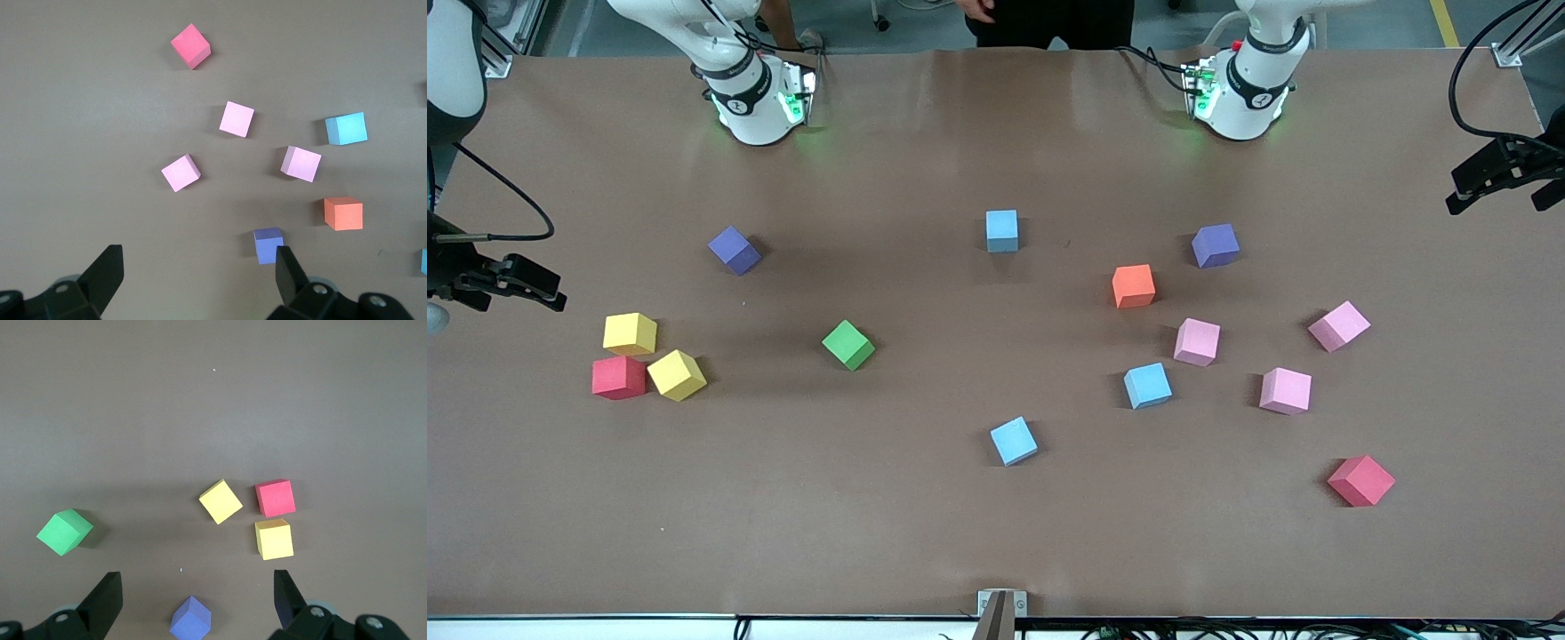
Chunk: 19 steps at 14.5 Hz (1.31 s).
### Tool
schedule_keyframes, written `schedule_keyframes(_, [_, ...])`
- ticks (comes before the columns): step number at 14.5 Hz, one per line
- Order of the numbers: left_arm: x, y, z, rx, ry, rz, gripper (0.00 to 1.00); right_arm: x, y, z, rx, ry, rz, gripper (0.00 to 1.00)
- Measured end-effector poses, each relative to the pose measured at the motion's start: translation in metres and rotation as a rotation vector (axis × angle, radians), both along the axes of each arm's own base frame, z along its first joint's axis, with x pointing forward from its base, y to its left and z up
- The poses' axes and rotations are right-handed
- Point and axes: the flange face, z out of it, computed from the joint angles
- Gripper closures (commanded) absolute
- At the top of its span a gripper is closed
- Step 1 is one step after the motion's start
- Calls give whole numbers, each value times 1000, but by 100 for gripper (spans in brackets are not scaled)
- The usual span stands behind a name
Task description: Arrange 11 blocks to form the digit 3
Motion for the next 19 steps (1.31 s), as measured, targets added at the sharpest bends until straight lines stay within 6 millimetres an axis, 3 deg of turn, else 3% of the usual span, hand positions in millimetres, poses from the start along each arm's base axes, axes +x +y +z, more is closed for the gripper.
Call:
schedule_keyframes(9, [1, 1, -12, -2, 43, 7, 0, 0, 0, 2, 0, -3, 0, 0])
schedule_keyframes(12, [19, -4, -51, -5, 126, 34, 0, 0, -2, 2, 0, -4, -4, 0])
schedule_keyframes(17, [73, -54, -153, -12, 203, 71, 0, 6, 1, -12, 2, 19, 1, 0])
schedule_keyframes(19, [85, -59, -185, -15, 233, 86, 0, 10, 12, -21, 10, 33, 18, 0])
